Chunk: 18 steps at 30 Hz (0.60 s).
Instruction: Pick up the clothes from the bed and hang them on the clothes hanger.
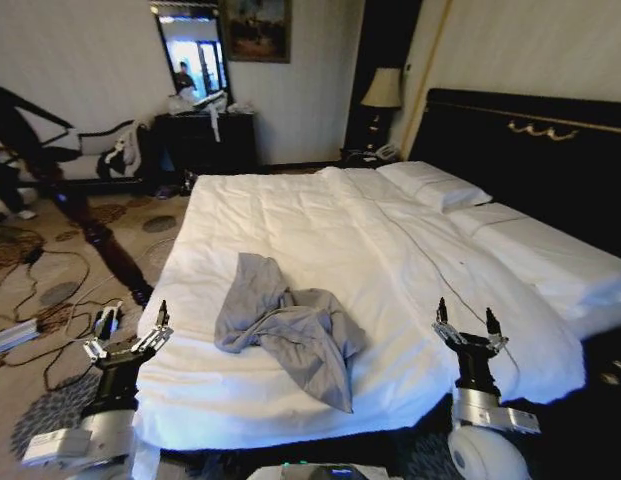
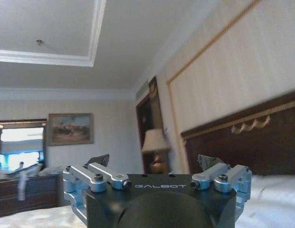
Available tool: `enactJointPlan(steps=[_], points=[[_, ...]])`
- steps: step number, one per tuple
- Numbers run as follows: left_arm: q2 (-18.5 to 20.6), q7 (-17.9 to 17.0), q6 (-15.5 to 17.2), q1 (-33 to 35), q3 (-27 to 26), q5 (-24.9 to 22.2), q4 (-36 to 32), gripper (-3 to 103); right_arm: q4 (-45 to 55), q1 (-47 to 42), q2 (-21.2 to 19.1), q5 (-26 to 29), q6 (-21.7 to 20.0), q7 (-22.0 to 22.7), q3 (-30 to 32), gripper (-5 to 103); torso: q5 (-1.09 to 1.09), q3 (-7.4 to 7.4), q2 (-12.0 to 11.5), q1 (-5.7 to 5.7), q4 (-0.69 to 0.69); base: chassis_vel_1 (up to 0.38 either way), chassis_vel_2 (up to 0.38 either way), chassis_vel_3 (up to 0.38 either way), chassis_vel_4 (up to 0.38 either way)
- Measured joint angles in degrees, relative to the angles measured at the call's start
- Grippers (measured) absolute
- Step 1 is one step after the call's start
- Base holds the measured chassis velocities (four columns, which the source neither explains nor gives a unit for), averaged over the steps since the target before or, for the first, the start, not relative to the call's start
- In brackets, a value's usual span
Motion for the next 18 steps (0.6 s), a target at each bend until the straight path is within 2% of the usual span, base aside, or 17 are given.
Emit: enactJointPlan(steps=[4,12,15,18], points=[[-0.2,0.0,-0.4,-0.3,0.5,0.8,0.8,100,1.7,-0.4,-0.2,1.5,-2.8,1.4,-0.5,100,0.00,-0.41,-0.8,-0.34,0.02,0.097,0.105,0.097,0.113],[0.5,-0.1,-1.3,-0.8,0.5,0.7,1.2,100,1.2,-0.5,-0.6,-0.1,-2.5,1.4,0.0,100,0.02,-0.78,-1.3,-0.54,0.03,0.077,0.081,0.110,0.108],[1.0,0.2,-1.6,-0.8,0.3,0.7,1.2,100,1.1,-0.7,-0.1,-0.9,-2.2,1.4,0.1,100,0.02,-0.80,-1.3,-0.55,-0.02,0.002,0.009,0.010,0.020],[1.2,0.4,-1.8,-0.9,0.3,0.7,1.2,100,1.2,-1.0,0.5,-1.6,-1.9,1.3,0.0,100,0.02,-0.80,-1.3,-0.55,-0.01,0.000,0.000,0.000,0.000]])
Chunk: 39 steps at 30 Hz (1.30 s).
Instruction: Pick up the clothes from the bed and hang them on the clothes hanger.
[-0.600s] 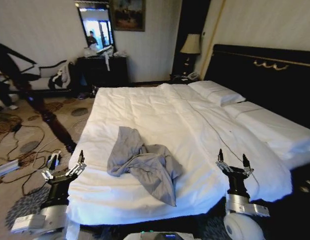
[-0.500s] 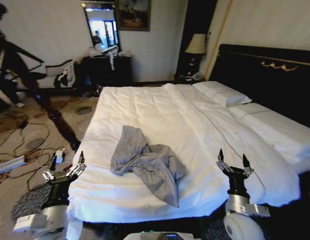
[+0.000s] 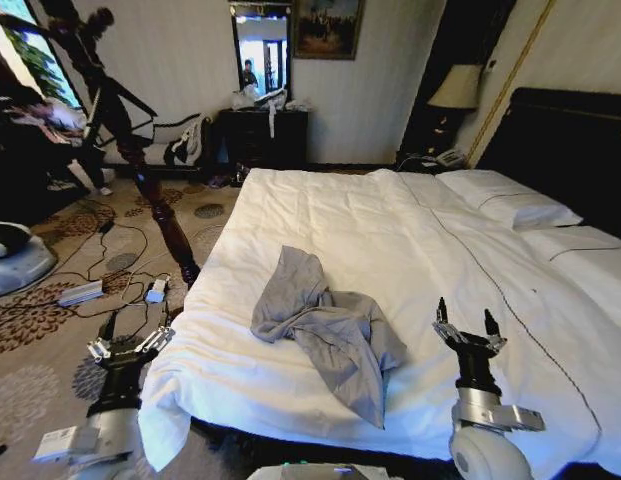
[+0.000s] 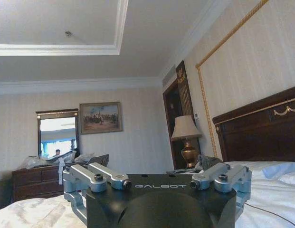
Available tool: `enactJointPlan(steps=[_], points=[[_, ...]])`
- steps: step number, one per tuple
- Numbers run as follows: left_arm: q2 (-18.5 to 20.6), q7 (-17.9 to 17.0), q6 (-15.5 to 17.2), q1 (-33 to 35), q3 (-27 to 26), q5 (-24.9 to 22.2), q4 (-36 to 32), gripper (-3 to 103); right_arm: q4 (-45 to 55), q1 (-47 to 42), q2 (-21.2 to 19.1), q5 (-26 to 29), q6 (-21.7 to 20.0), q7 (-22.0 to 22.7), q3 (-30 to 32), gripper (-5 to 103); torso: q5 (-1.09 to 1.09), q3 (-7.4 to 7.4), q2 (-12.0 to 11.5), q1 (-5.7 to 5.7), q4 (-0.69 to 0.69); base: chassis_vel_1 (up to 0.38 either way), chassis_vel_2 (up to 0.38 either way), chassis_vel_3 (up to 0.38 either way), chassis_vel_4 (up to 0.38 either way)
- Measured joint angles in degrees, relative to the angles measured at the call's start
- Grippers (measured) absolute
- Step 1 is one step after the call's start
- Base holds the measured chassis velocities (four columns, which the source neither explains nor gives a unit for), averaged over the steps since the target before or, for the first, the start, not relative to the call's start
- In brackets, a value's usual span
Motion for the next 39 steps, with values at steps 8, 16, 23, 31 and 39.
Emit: enactJointPlan(steps=[8,16,23,31,39], points=[[0.2,1.2,-0.8,0.0,-0.1,0.8,0.2,100,0.6,-0.7,0.7,-1.2,0.4,-0.2,0.0,100,0.00,0.04,0.1,0.02,0.01,0.000,0.000,0.000,0.000],[0.0,1.7,-1.6,0.0,0.0,1.5,0.3,100,1.1,-1.3,1.3,-2.1,1.0,-0.3,0.0,100,0.00,0.09,0.2,0.07,0.02,0.000,0.000,0.000,0.000],[0.0,0.5,-1.7,-0.2,0.1,1.5,0.3,100,1.1,-1.4,1.1,-2.1,1.3,-0.3,0.1,100,0.01,0.12,0.2,0.09,0.03,0.000,0.000,0.000,0.000],[-0.2,0.4,-1.9,-0.3,0.3,2.2,0.7,100,0.4,-0.9,1.1,-2.0,1.3,-0.2,-0.1,100,0.01,0.13,0.2,0.11,0.02,0.000,0.000,0.000,0.000],[-0.2,2.4,-2.5,-0.5,-0.1,2.2,1.0,100,-0.1,-0.3,0.9,-1.9,1.2,-0.1,-0.2,100,0.01,0.22,0.4,0.19,0.01,0.000,0.000,0.000,0.000]])
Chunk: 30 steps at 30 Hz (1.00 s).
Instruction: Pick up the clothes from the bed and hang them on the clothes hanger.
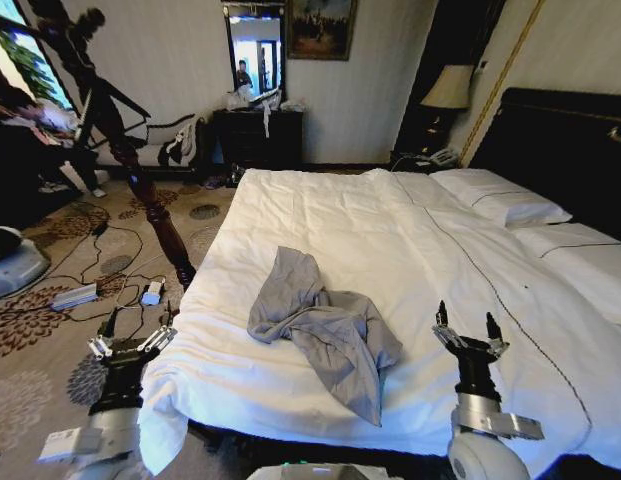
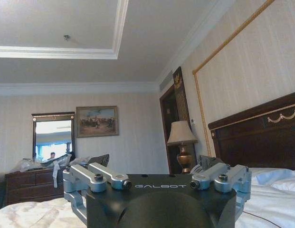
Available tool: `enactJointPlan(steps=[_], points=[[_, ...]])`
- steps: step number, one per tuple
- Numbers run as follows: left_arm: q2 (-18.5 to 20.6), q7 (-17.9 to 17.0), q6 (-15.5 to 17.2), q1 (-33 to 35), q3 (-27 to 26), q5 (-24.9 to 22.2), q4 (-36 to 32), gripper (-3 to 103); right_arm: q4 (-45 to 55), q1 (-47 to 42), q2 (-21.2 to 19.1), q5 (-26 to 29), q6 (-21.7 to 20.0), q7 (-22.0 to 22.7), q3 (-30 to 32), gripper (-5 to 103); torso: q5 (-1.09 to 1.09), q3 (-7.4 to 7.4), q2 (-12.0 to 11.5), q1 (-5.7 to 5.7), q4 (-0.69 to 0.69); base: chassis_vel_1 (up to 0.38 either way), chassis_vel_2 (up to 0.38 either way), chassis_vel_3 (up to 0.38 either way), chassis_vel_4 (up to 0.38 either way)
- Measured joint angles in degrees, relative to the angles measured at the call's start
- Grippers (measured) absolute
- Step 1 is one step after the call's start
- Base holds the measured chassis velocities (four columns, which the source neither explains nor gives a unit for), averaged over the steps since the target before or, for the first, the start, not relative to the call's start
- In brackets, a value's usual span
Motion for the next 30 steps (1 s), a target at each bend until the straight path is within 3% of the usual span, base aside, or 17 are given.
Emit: enactJointPlan(steps=[8,11,20,30], points=[[0.7,4.2,-1.2,-0.8,-0.9,-1.4,0.8,100,0.3,0.0,0.6,-0.1,-0.2,0.0,-0.1,100,0.00,1.09,2.0,0.88,0.00,0.000,0.000,0.000,0.000],[1.2,4.4,-1.4,-1.0,-0.9,-1.7,1.1,100,0.5,0.0,0.9,-0.5,-0.3,0.0,-0.1,100,0.00,1.49,2.7,1.16,0.00,0.000,0.000,0.000,0.000],[4.8,0.7,-1.1,-2.4,-0.2,-2.9,1.5,100,0.9,-1.0,3.4,-3.3,-0.3,-0.2,0.2,100,0.00,3.10,5.6,2.52,0.00,0.000,0.000,0.000,0.000],[12.0,-0.4,-0.9,-5.4,1.1,-6.1,2.3,100,1.4,-4.6,6.4,-4.4,1.2,-0.9,1.7,100,-0.01,3.31,6.1,2.79,0.00,0.000,0.000,0.000,0.000]])
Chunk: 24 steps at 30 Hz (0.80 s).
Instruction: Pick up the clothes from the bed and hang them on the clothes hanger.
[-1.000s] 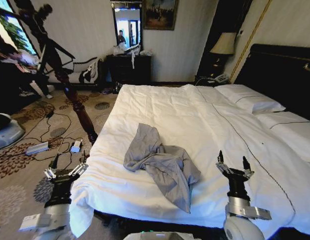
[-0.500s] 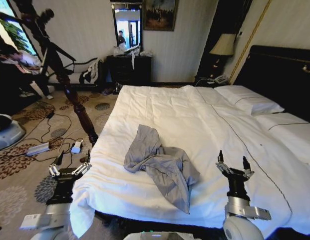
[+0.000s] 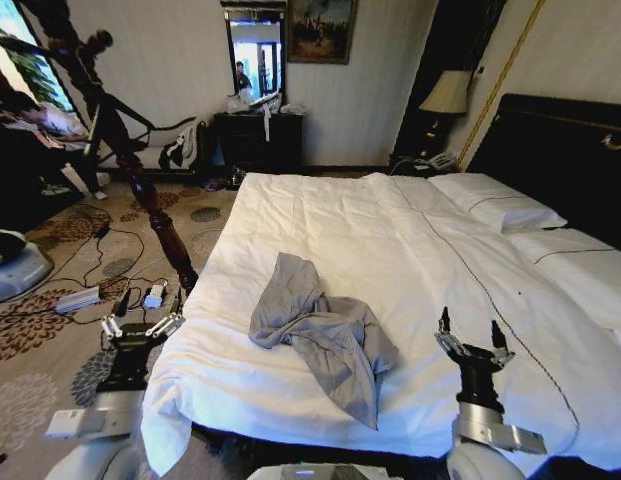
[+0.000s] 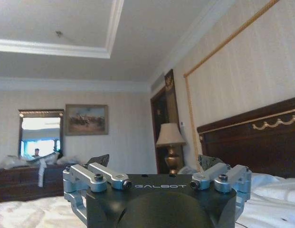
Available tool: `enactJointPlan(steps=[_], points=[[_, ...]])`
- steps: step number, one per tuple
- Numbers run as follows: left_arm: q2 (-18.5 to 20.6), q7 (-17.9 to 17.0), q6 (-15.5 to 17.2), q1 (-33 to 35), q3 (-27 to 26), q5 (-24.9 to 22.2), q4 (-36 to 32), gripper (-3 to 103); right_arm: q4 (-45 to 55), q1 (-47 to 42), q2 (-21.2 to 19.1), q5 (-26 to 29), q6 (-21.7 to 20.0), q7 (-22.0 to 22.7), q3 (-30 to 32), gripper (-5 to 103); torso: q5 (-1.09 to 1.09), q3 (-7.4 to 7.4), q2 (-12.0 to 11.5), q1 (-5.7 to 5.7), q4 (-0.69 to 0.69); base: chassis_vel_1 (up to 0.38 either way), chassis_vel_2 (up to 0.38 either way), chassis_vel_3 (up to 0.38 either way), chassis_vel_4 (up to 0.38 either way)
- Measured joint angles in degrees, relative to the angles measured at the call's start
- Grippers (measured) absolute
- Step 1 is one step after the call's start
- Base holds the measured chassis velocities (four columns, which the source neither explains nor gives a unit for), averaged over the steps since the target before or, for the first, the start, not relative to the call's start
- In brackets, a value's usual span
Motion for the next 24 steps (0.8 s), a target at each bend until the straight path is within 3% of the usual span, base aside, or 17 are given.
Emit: enactJointPlan(steps=[7,12,16,17,20,22,24], points=[[5.9,0.6,0.7,2.2,-0.3,-5.6,-1.3,100,3.4,-4.3,1.1,-0.1,0.2,-0.4,2.0,100,0.00,-0.05,-0.1,-0.04,0.00,0.000,0.000,0.000,0.000],[5.2,0.7,1.2,2.0,-0.8,-5.3,-1.4,100,4.0,-2.8,-1.0,0.8,-0.4,0.4,2.0,100,-0.01,-0.09,-0.2,-0.08,0.00,0.000,0.000,0.000,0.000],[0.3,-0.3,1.5,4.1,-0.1,-0.9,-1.9,100,3.0,2.0,-5.9,2.9,-6.0,6.6,0.4,100,0.03,-0.13,-0.2,-0.11,0.03,0.000,0.000,0.000,0.000],[0.3,-0.3,1.5,4.1,-0.1,-0.9,-1.9,100,3.0,2.0,-5.9,2.9,-6.0,6.6,0.4,100,0.03,-0.13,-0.2,-0.11,0.03,0.000,0.000,0.000,0.000],[-3.6,-3.1,2.3,4.6,0.8,2.2,-2.9,100,3.1,3.8,-12.6,9.0,-10.7,8.6,0.0,100,0.02,-0.16,-0.3,-0.13,0.00,0.000,0.000,0.000,0.000],[-4.3,-3.9,2.7,4.8,0.9,2.5,-3.6,100,3.5,4.2,-14.7,10.8,-11.6,8.6,0.0,100,0.01,-0.16,-0.3,-0.14,0.00,0.000,0.000,0.000,0.000],[-4.8,-6.2,4.4,4.8,0.6,2.6,-5.1,100,4.7,6.2,-19.2,16.1,-15.1,8.5,0.3,100,0.04,-0.18,-0.3,-0.15,0.01,0.000,0.000,0.000,0.000]])
